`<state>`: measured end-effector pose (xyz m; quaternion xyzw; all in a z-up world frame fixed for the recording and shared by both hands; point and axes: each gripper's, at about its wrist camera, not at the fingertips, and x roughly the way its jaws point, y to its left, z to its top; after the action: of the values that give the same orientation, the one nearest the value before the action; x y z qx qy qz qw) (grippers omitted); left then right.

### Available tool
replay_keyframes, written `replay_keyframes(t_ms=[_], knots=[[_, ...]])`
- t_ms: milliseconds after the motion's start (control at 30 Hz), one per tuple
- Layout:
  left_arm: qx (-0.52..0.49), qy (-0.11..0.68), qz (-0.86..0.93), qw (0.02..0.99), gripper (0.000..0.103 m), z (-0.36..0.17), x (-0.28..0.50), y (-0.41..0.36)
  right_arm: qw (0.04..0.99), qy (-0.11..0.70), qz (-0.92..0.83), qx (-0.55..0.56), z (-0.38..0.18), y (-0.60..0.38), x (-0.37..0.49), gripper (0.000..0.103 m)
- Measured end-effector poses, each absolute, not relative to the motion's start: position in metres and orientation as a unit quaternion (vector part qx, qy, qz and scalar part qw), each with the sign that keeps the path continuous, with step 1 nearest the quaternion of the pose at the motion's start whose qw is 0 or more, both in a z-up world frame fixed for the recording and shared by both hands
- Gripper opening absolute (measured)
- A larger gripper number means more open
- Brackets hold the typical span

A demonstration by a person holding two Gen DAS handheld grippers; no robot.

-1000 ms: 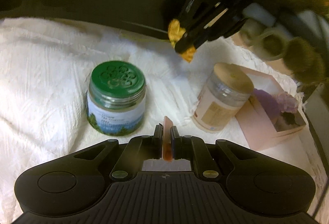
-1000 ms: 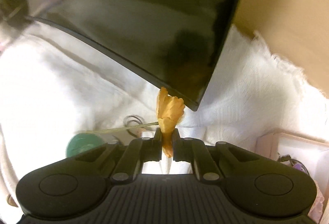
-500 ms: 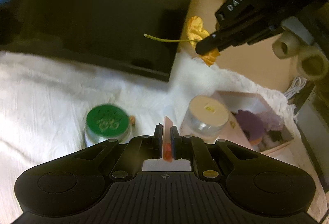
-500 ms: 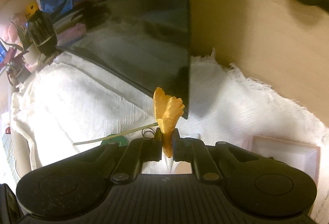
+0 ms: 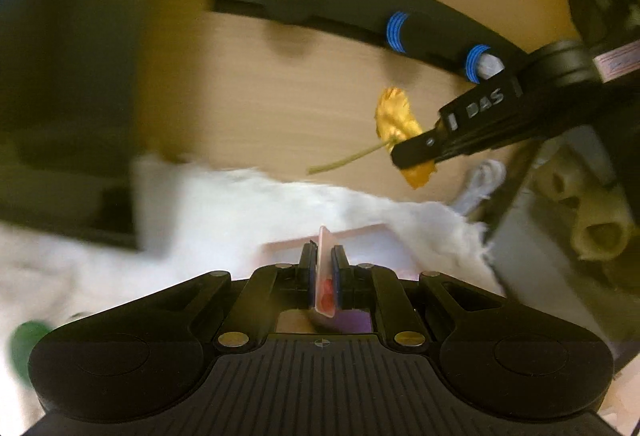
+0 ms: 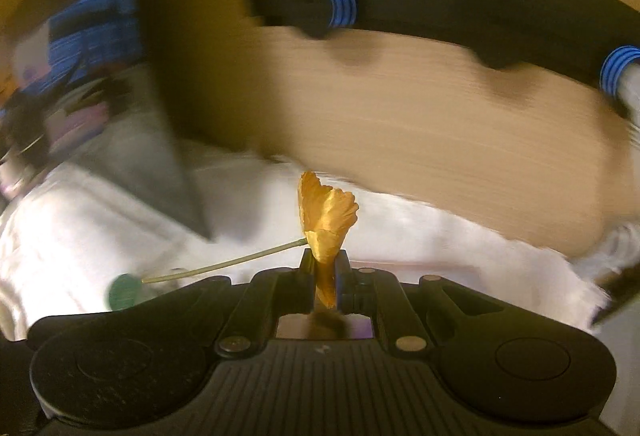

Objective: Organize soft objects
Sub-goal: 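Carry the flower into the pink box and open the right tool while the left tool drops the clip there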

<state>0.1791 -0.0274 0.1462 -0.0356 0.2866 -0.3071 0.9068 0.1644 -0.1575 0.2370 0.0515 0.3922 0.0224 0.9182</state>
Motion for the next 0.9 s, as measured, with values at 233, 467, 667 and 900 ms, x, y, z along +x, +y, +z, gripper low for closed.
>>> replay_keyframes(t_ms=[233, 467, 667, 900], knots=[[-0.020, 0.319, -0.362, 0.876, 0.011, 0.113, 0.197, -0.099, 0.900, 0.419, -0.028, 0.119, 0.191, -0.223, 0.176, 0.009], [0.024, 0.424, -0.328, 0.844, 0.015, 0.054, 0.223, -0.137, 0.856, 0.493, -0.045, 0.152, 0.112, -0.239, 0.207, 0.009], [0.076, 0.439, -0.320, 0.836, 0.015, 0.045, 0.222, -0.140, 0.831, 0.539, -0.029, 0.137, 0.071, -0.223, 0.233, 0.009], [0.064, 0.469, -0.320, 0.821, 0.015, 0.040, 0.230, -0.140, 0.815, 0.562, -0.031, 0.139, 0.055, -0.222, 0.240, 0.020]])
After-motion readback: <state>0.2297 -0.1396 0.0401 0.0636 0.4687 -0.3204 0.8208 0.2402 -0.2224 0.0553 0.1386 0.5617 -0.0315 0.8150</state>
